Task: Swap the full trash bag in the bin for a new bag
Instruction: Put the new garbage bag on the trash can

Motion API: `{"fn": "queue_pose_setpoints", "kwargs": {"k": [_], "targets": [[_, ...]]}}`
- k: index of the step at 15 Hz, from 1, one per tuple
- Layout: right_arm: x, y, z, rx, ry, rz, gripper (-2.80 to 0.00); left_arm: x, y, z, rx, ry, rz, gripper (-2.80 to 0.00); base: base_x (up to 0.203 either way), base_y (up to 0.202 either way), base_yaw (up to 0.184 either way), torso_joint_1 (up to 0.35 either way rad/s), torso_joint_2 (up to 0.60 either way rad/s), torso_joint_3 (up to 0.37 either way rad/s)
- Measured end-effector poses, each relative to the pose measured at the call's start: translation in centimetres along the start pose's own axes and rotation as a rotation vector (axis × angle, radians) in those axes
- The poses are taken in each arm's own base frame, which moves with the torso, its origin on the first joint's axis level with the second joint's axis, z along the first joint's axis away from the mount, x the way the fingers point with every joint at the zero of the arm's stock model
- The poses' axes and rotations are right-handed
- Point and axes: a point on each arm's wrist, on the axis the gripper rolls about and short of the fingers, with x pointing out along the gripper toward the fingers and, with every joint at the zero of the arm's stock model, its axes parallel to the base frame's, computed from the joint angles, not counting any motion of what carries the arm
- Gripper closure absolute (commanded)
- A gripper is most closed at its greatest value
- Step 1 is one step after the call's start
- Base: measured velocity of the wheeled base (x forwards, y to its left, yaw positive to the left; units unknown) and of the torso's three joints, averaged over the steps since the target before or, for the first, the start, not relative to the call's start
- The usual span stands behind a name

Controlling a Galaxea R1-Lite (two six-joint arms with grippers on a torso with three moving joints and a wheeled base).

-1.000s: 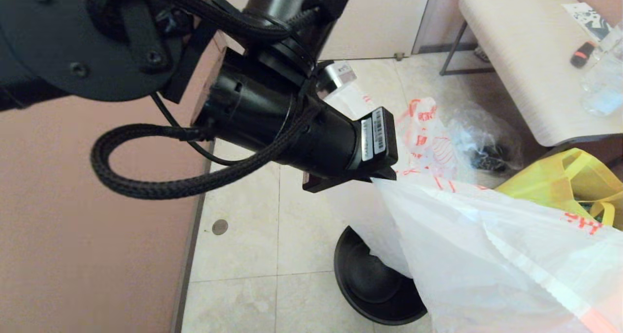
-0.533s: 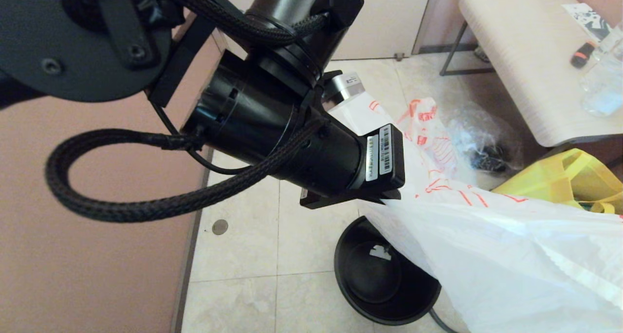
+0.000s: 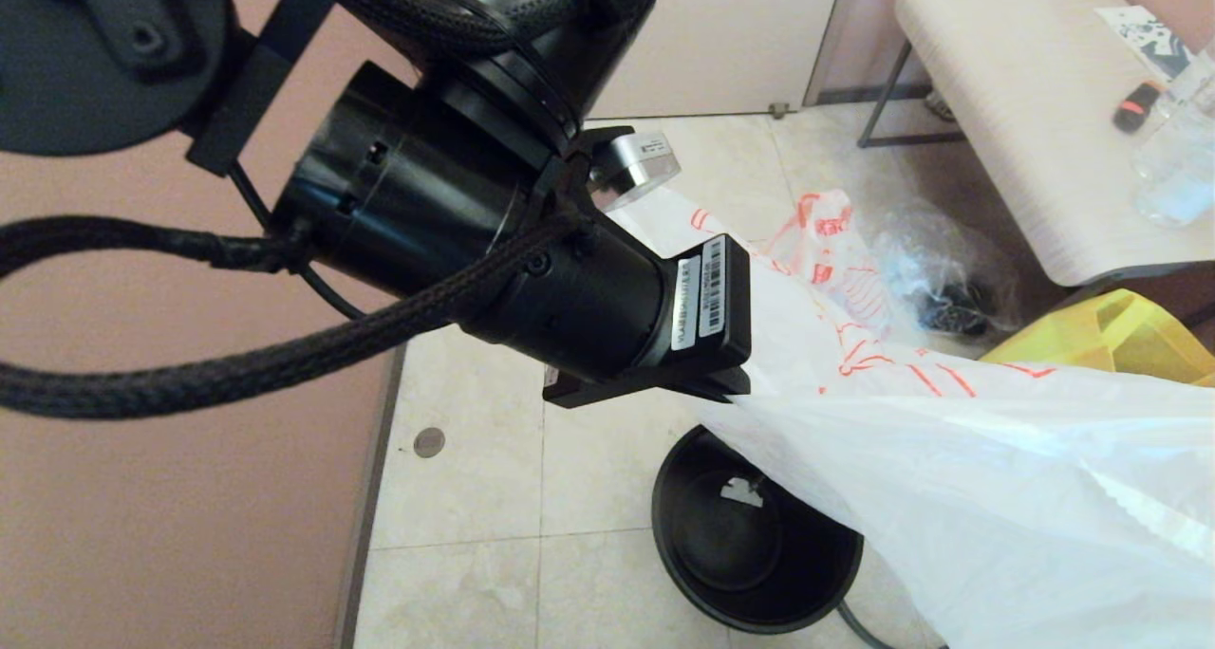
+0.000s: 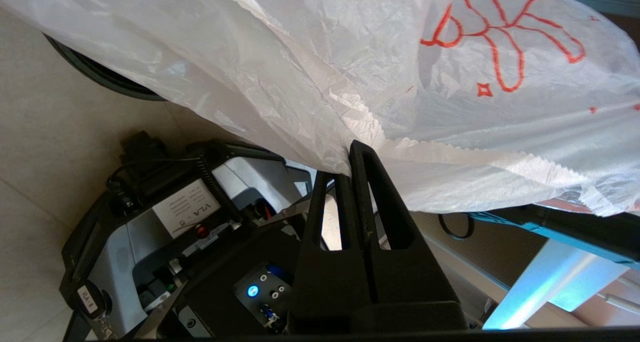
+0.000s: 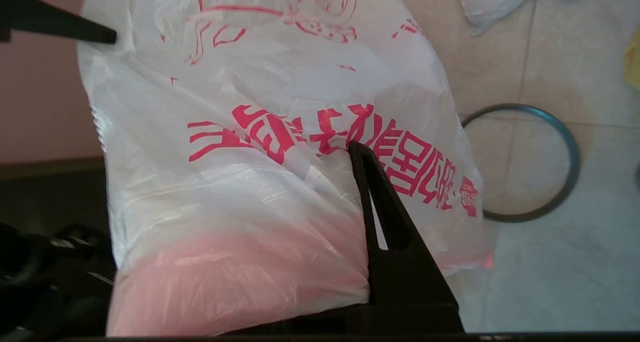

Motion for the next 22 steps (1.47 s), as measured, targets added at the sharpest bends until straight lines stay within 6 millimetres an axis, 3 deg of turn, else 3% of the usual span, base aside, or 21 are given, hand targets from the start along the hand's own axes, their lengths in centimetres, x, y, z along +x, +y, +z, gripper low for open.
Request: {"fn": "queue_pose_setpoints", "kwargs": {"k": [7,12,16,22], "targets": [[-0.7,-0.1,-0.7,0.091,0.078,0.016,0.00,-2.3,-0.7,-0.7,0.019,-0.013,-0.033,0.00,0.000,0.000,0.000,0.000,0.00,0.000],[-2.3,-0.1,-0.8,0.133,0.137,0.052,0.00,-3.7,-1.0,-1.7,0.033,0.021,-0.052,0.00,0.000,0.000,0.000,0.000,0.00,0.000],[-2.5,-0.1,-0.8,0.176,0.200,0.034,0.00,-3.6,-0.9,-1.7,0.030,0.034,-0.048,0.00,0.000,0.000,0.000,0.000,0.00,0.000],[0.4,-0.1,-1.1,0.203,0.276,-0.001,0.00,-1.2,1.7,0.2,-0.041,0.032,0.049,0.00,0.000,0.000,0.000,0.000,0.00,0.000]]}}
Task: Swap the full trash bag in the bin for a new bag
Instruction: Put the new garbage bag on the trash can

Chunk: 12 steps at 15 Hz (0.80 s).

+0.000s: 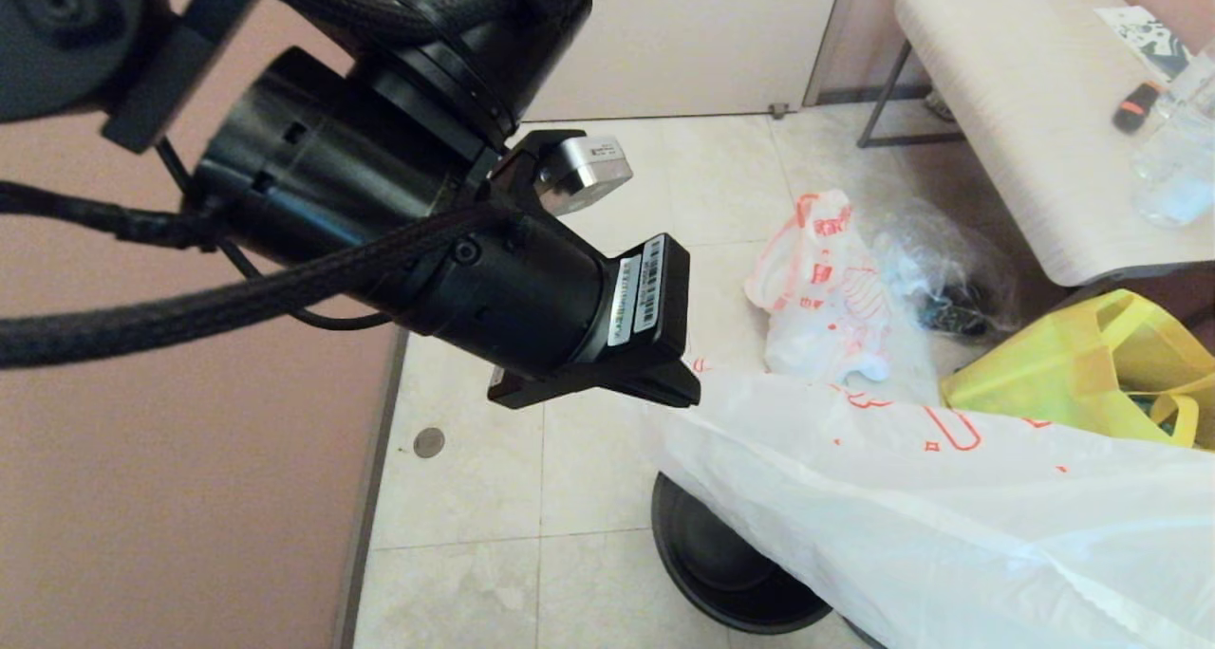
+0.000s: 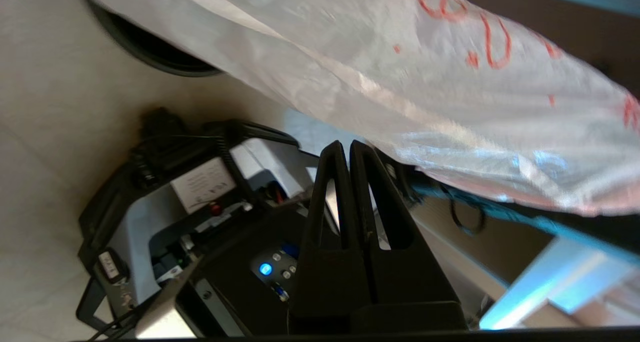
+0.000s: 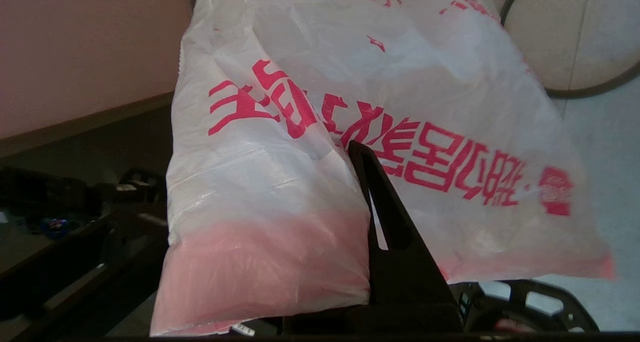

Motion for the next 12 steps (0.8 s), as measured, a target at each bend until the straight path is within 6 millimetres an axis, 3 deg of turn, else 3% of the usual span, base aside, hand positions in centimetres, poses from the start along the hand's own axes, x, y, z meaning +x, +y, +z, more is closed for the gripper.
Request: {"fn": "queue_pose_setpoints", "kwargs": {"k": [6,12], "targets": [[3.7,-0.1,0.7,-0.036,-0.056,0.015,0.00,5.3,3.7,3.2,-0.081,-0.004,0.101,0.00,0.000,0.000,0.000,0.000,0.00,0.000],[5.8,-0.1,1.7,-0.034,-0.066,-0.006,0.00,13.0,8.6,5.5,-0.135,-0.012,0.287,0.00,0.000,0.000,0.000,0.000,0.00,0.000]]}}
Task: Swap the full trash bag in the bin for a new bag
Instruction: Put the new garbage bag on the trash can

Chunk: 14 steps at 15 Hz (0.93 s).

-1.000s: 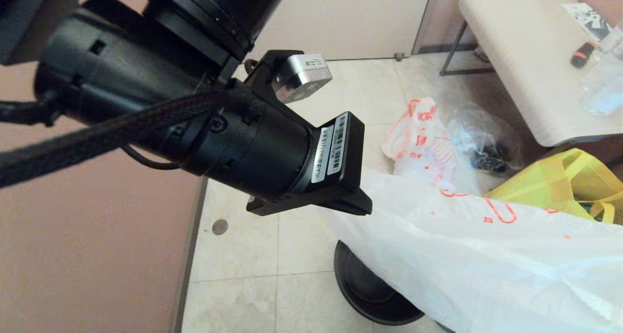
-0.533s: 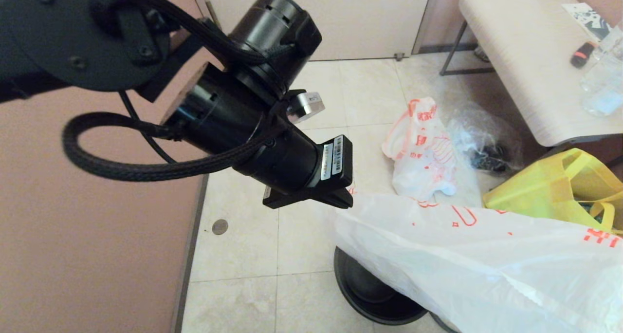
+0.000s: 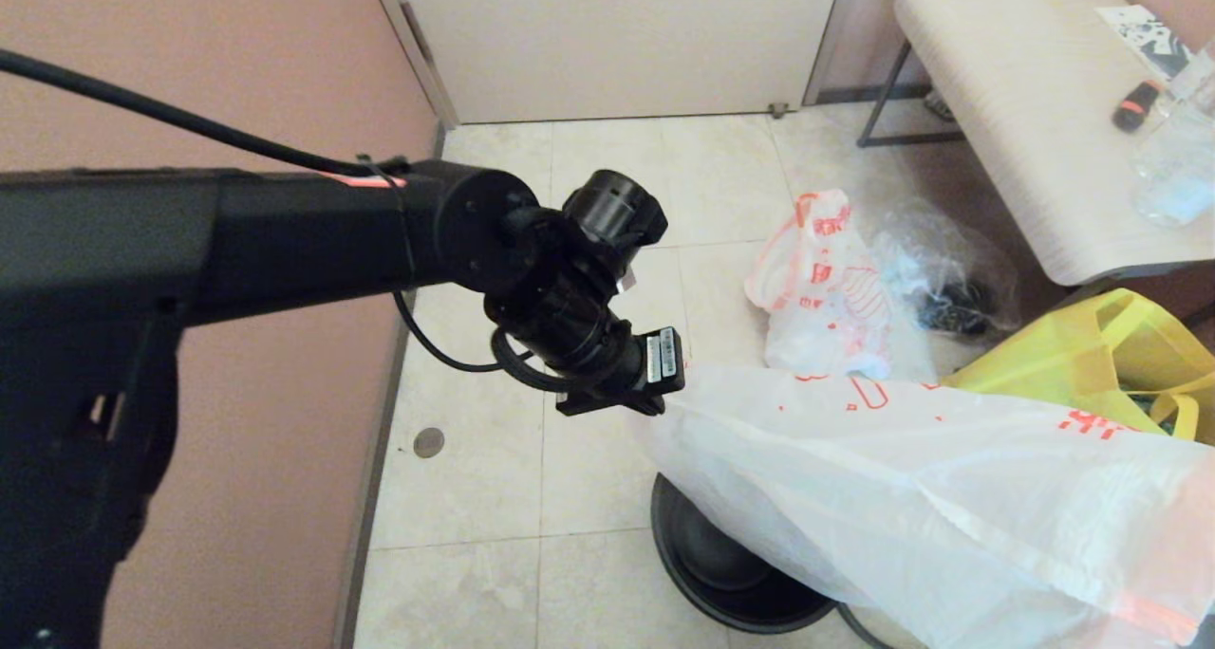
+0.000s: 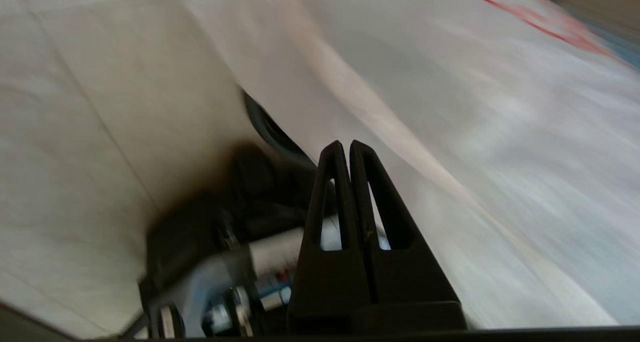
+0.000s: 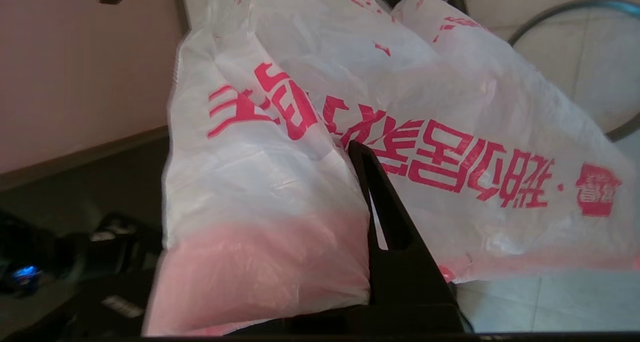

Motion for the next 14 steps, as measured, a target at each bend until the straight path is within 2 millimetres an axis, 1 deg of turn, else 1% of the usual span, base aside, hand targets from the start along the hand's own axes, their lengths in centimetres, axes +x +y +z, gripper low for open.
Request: {"fn": "queue_pose_setpoints", "kwargs": {"k": [3,5,6,8,9,12,14], "targets": [[1.6,-0.5,0.1,-0.008,-0.005,-0.015,0.00,5.1,0.4,1.1,0.012,-0.071,0.031,0.00,0.000,0.000,0.000,0.000,0.00,0.000],[2.3,-1.0,-0.5,-0.004,0.024,-0.034,0.00,8.4,-0.2,1.5,0.069,-0.133,-0.002,0.00,0.000,0.000,0.000,0.000,0.00,0.000],[2.5,-1.2,-0.7,-0.006,0.034,-0.045,0.00,9.7,-1.1,1.1,0.105,-0.148,-0.023,0.00,0.000,0.000,0.000,0.000,0.00,0.000],[2.7,-1.9,-0.8,-0.001,0.039,-0.055,0.00,12.1,-2.8,-0.8,0.165,-0.114,-0.042,0.00,0.000,0.000,0.000,0.000,0.00,0.000],[2.7,-2.2,-0.7,0.010,0.041,-0.047,0.00,13.1,-3.4,-1.7,0.195,-0.092,-0.041,0.00,0.000,0.000,0.000,0.000,0.00,0.000],[3.2,-3.2,-0.2,0.054,0.044,-0.060,0.00,16.2,-4.2,-4.2,0.262,-0.031,-0.004,0.00,0.000,0.000,0.000,0.000,0.00,0.000],[4.0,-4.0,0.3,0.067,0.016,-0.053,0.00,18.5,-3.7,-5.3,0.272,-0.016,0.063,0.00,0.000,0.000,0.000,0.000,0.00,0.000]]}}
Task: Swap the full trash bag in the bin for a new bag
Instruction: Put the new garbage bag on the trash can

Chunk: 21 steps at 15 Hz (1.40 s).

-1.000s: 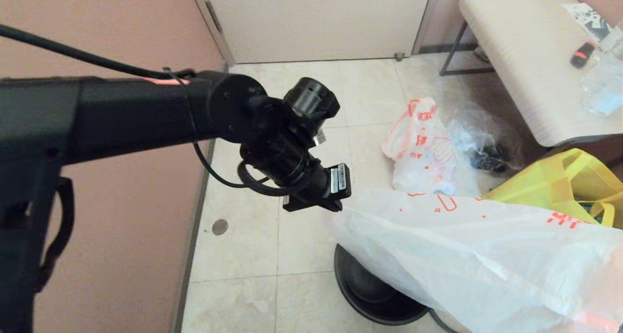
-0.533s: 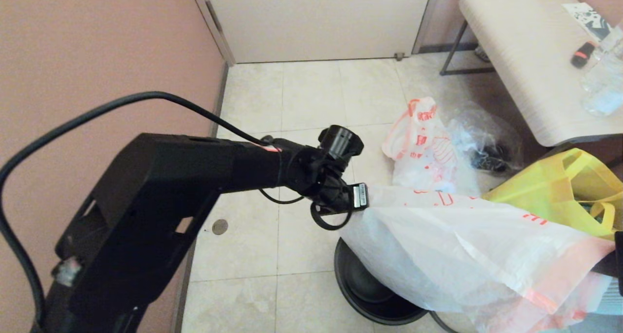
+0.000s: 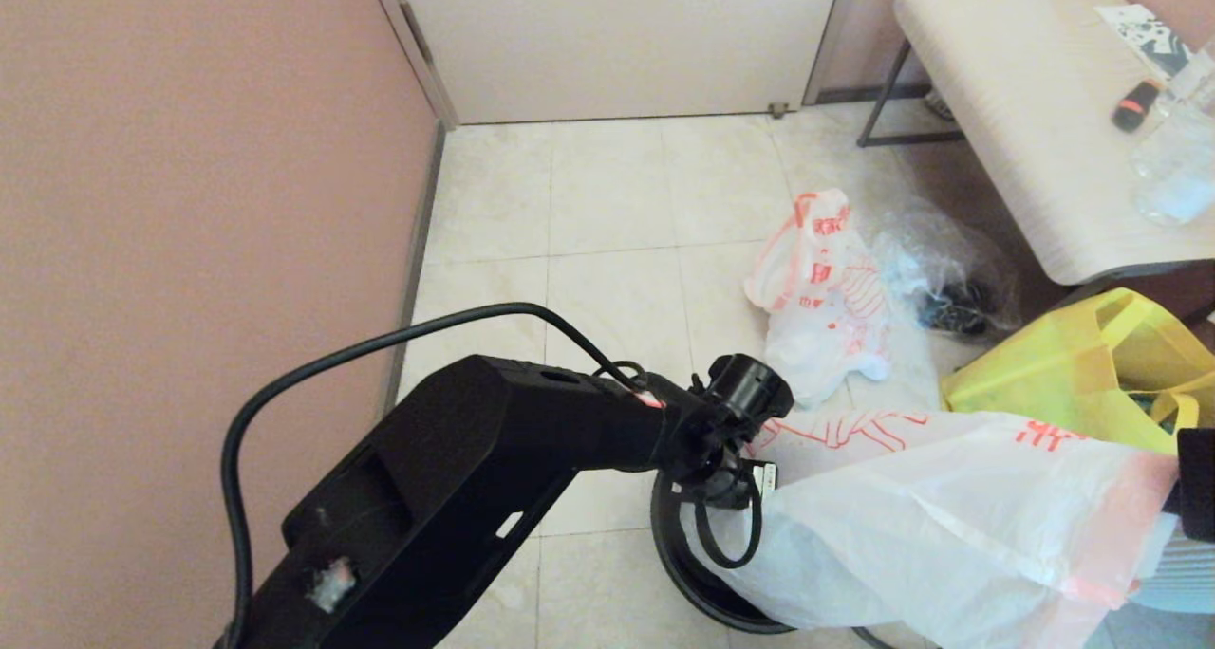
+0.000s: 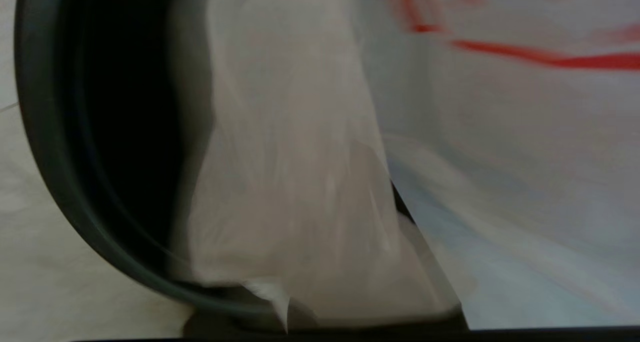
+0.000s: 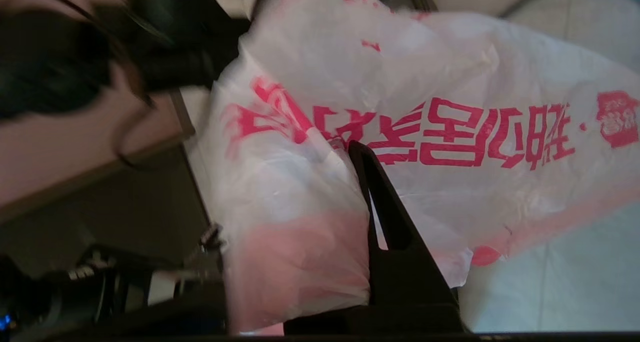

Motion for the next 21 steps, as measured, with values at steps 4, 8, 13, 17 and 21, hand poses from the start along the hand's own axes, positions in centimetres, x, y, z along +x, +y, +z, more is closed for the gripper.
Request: {"fn": "queue_pose_setpoints", "kwargs": {"k": [4,8,13,17,21], "targets": [[2.2,-0.7,1.0,-0.012,-0.088,0.064,0.00,3.5,1.4,-0.1,-0.018,-0.054,0.013,0.00,0.000,0.000,0.000,0.000,0.00,0.000],[4.1,-1.1,1.4,-0.013,-0.082,0.097,0.00,5.9,3.1,0.2,-0.007,-0.118,0.040,0.00,0.000,0.000,0.000,0.000,0.00,0.000],[6.7,-0.7,1.5,-0.040,-0.041,0.147,0.00,3.0,3.4,0.9,-0.062,-0.109,0.128,0.00,0.000,0.000,0.000,0.000,0.00,0.000],[7.8,0.6,1.2,-0.074,-0.034,0.097,0.00,-3.6,2.9,0.7,-0.120,-0.069,0.127,0.00,0.000,0.000,0.000,0.000,0.00,0.000],[8.4,2.7,1.4,-0.127,-0.041,0.104,0.00,-10.7,3.6,-0.6,-0.172,-0.077,0.082,0.00,0.000,0.000,0.000,0.000,0.00,0.000]]}}
